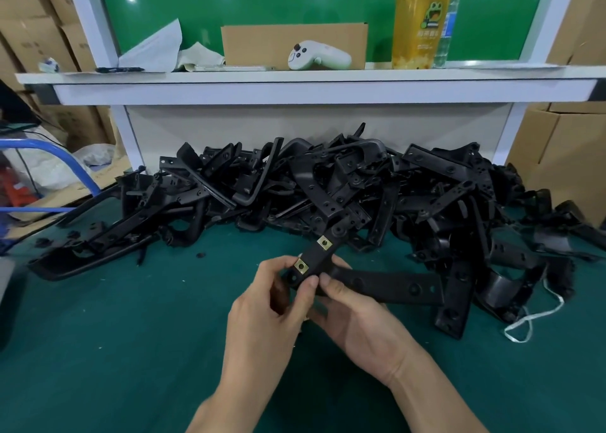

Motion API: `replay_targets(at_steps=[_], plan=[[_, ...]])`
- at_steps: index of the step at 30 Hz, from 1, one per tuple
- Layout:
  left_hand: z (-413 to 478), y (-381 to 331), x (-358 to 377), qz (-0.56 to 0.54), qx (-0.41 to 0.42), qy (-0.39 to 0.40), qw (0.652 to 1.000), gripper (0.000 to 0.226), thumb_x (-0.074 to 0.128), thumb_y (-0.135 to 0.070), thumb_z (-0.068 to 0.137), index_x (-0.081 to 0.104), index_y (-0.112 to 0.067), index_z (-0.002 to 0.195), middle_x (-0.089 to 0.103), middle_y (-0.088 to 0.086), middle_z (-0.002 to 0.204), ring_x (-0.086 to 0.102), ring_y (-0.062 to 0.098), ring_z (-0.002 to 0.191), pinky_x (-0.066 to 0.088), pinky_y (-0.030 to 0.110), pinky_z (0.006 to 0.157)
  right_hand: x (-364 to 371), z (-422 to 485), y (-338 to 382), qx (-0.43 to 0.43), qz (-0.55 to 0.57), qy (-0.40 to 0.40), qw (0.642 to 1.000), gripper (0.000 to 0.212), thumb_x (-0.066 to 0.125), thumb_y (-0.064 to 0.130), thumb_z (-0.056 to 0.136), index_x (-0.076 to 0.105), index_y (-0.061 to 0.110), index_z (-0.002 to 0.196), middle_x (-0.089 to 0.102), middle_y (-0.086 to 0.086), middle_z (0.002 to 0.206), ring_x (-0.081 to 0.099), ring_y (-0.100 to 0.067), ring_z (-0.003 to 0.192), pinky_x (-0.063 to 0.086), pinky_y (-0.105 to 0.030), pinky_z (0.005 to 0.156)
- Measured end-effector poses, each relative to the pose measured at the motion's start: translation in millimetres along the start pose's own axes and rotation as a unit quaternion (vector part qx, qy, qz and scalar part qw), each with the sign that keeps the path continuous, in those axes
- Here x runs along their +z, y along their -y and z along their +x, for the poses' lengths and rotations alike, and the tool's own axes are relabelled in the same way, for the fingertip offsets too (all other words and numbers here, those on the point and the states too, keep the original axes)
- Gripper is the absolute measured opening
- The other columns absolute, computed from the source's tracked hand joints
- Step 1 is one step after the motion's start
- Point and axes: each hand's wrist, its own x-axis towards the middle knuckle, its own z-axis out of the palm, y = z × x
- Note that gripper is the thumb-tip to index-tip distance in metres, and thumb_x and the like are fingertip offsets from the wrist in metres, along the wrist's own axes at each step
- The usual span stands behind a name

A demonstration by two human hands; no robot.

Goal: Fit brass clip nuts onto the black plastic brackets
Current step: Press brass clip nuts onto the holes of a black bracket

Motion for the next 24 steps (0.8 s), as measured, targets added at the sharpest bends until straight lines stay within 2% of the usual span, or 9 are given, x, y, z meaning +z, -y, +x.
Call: replay_targets(at_steps=[2,5,8,12,15,17,21,24], plan=[[1.3,-1.0,-1.3,0.028,0.03,-0.019,0.999,0.026,0.062,-0.063,0.082,0.057,-0.05,0.104,0.056,-0.014,0.074,0.054,0.01,0.062,0.044,0.019,0.052,0.2,-0.2,-0.1,0.007,-0.001,-0.008,1.0,0.042,0.059,0.014,0.097,0.051,0.006,0.137,0.051,-0.02,0.147,0.04,-0.041,0.141,0.038,-0.051,0.112],[2.1,-6.7,-3.5,0.046,0.077,-0.026,0.996,0.018,0.068,-0.051,0.086,0.057,-0.045,0.1,0.057,-0.015,0.088,0.057,0.01,0.073,0.04,0.01,0.058,0.8,-0.8,1.1,0.015,0.001,-0.009,1.0,0.05,0.059,0.013,0.097,0.043,0.0,0.143,0.049,-0.022,0.148,0.041,-0.042,0.14,0.03,-0.056,0.116],[2.7,-10.5,-4.3,0.055,0.102,-0.031,0.993,0.016,0.065,-0.048,0.087,0.058,-0.04,0.098,0.054,-0.018,0.094,0.059,0.004,0.078,0.038,0.005,0.062,1.9,-2.2,3.0,0.017,0.01,0.006,1.0,0.038,0.057,0.011,0.097,0.05,0.008,0.135,0.048,-0.024,0.147,0.049,-0.037,0.131,0.025,-0.059,0.118],[1.1,-13.4,-3.9,0.043,0.123,-0.028,0.991,0.016,0.064,-0.044,0.089,0.057,-0.036,0.101,0.054,-0.02,0.098,0.06,0.001,0.085,0.04,0.005,0.064,4.7,-3.7,5.2,0.028,0.017,0.018,0.999,0.04,0.053,0.012,0.1,0.046,0.005,0.139,0.049,-0.025,0.144,0.049,-0.036,0.131,0.033,-0.052,0.114],[-0.9,-15.5,-3.5,0.033,0.134,-0.027,0.99,0.017,0.064,-0.043,0.09,0.057,-0.035,0.103,0.056,-0.022,0.097,0.06,0.001,0.083,0.041,0.005,0.063,5.1,-4.0,5.7,0.042,0.023,0.014,0.999,0.056,0.055,0.016,0.099,0.034,-0.006,0.146,0.041,-0.029,0.15,0.047,-0.035,0.133,0.033,-0.05,0.116],[-2.7,-16.6,-2.9,0.025,0.135,-0.029,0.99,0.019,0.064,-0.043,0.09,0.058,-0.034,0.105,0.058,-0.022,0.096,0.061,-0.001,0.082,0.042,0.004,0.063,5.4,-5.0,6.1,0.051,0.044,0.023,0.997,0.064,0.059,0.018,0.097,0.03,-0.008,0.148,0.041,-0.028,0.151,0.047,-0.036,0.133,0.037,-0.046,0.114],[-7.0,-18.8,-1.2,0.008,0.135,-0.031,0.99,0.02,0.064,-0.044,0.089,0.057,-0.037,0.106,0.06,-0.023,0.095,0.062,-0.001,0.08,0.043,0.004,0.064,4.7,-6.9,7.9,0.062,0.092,0.038,0.993,0.079,0.081,0.022,0.083,0.04,-0.006,0.145,0.055,-0.023,0.139,0.052,-0.034,0.125,0.045,-0.042,0.108],[-8.5,-18.3,-0.3,0.004,0.124,-0.028,0.992,0.022,0.063,-0.048,0.089,0.056,-0.038,0.108,0.061,-0.022,0.095,0.063,0.002,0.08,0.046,0.007,0.061,5.9,-7.9,9.0,0.066,0.078,0.046,0.994,0.076,0.085,0.025,0.079,0.049,-0.003,0.14,0.057,-0.022,0.135,0.049,-0.036,0.123,0.048,-0.041,0.105]])
